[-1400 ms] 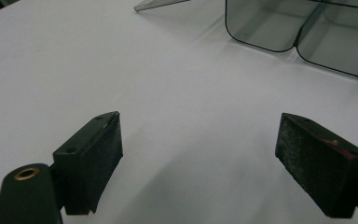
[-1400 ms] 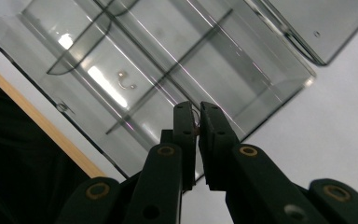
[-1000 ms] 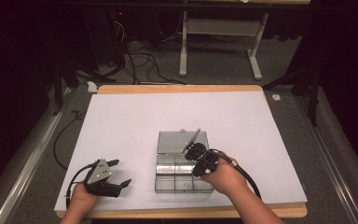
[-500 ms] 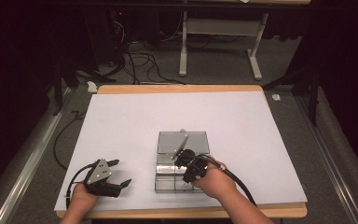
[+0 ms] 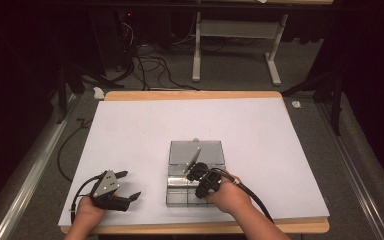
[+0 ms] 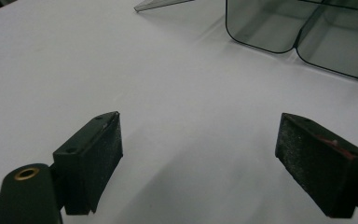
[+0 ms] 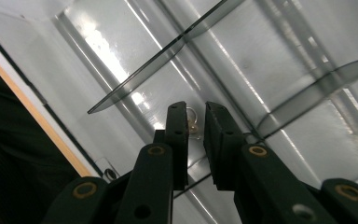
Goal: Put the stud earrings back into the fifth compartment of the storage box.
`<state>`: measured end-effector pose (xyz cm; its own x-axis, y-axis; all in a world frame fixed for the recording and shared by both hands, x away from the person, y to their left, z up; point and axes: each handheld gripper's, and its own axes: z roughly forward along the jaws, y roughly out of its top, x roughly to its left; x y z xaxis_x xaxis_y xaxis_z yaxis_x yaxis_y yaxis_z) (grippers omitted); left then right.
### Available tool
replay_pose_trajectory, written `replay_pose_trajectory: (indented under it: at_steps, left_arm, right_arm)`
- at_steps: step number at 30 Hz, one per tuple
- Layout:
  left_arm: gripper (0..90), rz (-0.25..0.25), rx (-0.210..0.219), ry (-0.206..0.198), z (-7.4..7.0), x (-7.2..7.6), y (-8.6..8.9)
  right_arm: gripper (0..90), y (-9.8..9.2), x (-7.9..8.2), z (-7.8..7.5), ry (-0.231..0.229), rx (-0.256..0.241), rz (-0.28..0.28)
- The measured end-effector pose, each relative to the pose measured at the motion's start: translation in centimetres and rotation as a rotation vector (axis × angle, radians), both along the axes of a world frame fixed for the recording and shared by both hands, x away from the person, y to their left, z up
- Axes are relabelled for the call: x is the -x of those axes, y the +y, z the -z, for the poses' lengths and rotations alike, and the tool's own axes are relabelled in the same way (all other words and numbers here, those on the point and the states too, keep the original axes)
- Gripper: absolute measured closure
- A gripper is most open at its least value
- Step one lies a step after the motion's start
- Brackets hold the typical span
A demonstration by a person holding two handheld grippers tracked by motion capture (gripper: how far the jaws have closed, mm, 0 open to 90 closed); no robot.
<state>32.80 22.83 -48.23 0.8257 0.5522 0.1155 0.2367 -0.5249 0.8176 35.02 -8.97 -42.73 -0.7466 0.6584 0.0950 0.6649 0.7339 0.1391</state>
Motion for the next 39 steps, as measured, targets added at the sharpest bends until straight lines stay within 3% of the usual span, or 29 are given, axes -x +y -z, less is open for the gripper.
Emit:
replay_pose_trajectory:
  at_steps: [5, 8, 16, 31, 36, 39]
  left_arm:
    - [15.3, 0.0, -0.001, -0.001, 0.0, 0.0, 0.0]
    - [15.3, 0.0, -0.001, -0.002, 0.0, 0.0, 0.0]
    - [15.3, 0.0, -0.008, -0.005, 0.0, 0.1, -0.1]
    - [15.3, -0.002, -0.016, -0.011, 0.1, 0.1, -0.2]
    - [15.3, -0.001, -0.02, -0.011, 0.1, 0.1, -0.2]
    - [15.3, -0.001, -0.022, -0.012, 0.1, 0.1, -0.2]
  right_arm:
    - [77.7, -0.9, -0.1, -1.6, -0.042, -0.027, 0.021]
    - [71.4, -1.9, -0.1, -2.6, -0.067, -0.041, 0.07]
    - [66.3, -6.1, 0.0, -4.0, -0.108, -0.048, 0.169]
    - [53.8, -13.6, 1.6, -2.4, -0.123, -0.042, 0.314]
    - [49.9, -15.2, 2.0, -1.5, -0.166, -0.061, 0.346]
    - [48.4, -15.6, 2.5, -1.0, -0.23, -0.121, 0.353]
